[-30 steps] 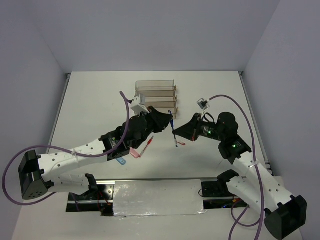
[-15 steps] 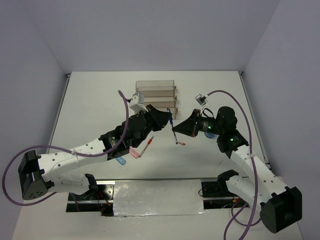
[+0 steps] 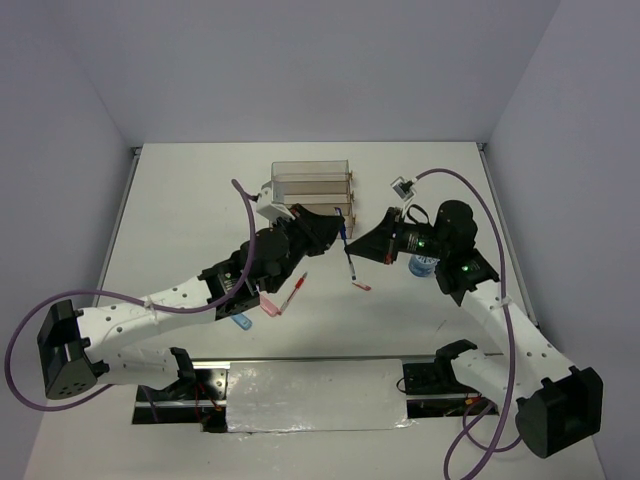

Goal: Sort the stationery into containers
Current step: Close the pen cap on the pen, then place the pen in the storage box, then pick up the pen from the center of the board, then close the pen cap on the pen.

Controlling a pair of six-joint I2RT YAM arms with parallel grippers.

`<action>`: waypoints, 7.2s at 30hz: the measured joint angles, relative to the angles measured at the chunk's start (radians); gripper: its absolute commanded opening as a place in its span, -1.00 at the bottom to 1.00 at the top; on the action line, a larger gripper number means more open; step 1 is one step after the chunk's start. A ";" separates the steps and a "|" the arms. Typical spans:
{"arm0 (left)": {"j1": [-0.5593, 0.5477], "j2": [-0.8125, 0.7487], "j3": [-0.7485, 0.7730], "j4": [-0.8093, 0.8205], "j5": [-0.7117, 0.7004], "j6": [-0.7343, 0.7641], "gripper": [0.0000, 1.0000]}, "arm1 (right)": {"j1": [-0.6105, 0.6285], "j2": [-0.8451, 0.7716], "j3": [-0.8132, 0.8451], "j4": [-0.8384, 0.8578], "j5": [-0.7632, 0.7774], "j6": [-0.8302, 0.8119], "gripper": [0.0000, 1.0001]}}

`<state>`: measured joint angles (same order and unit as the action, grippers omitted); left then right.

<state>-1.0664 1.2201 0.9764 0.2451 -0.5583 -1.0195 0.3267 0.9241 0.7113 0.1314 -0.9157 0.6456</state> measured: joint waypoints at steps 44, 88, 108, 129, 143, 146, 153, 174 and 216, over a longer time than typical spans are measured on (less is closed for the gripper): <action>0.053 -0.352 0.148 -0.864 -0.233 0.065 0.99 | 0.050 0.501 0.376 -0.086 0.233 -0.753 -1.00; 0.074 -0.515 -0.118 -0.958 -0.100 0.341 0.99 | 0.207 1.158 0.898 -0.524 0.587 -1.460 0.20; 0.089 -0.030 -0.168 -0.673 0.106 0.427 0.96 | 0.187 0.253 0.354 -0.117 1.215 -0.584 0.99; 0.181 0.460 -0.017 -0.560 0.316 0.629 0.37 | 0.168 -0.113 0.013 -0.229 1.091 -0.248 0.99; 0.207 0.460 -0.048 -0.462 0.417 0.649 -1.00 | 0.168 -0.267 -0.040 -0.228 1.003 -0.147 0.98; 0.211 0.457 -0.056 -0.450 0.436 0.652 -1.00 | 0.167 -0.287 -0.043 -0.222 0.976 -0.129 0.99; 0.217 0.415 -0.100 -0.416 0.509 0.644 -1.00 | 0.109 -0.259 -0.084 -0.211 0.888 -0.019 0.99; 0.201 -0.262 0.064 -0.888 0.309 0.634 -1.00 | 0.142 0.122 -0.010 -0.402 0.960 -0.182 0.96; 0.201 -0.434 -0.129 -0.851 0.191 0.662 -1.00 | 0.414 0.454 0.361 -1.093 1.606 1.020 0.99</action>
<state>-0.8654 0.7864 0.8478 -0.6056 -0.3672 -0.3573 0.7410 1.3777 1.0725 -0.9611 0.6899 1.6661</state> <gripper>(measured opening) 0.043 0.994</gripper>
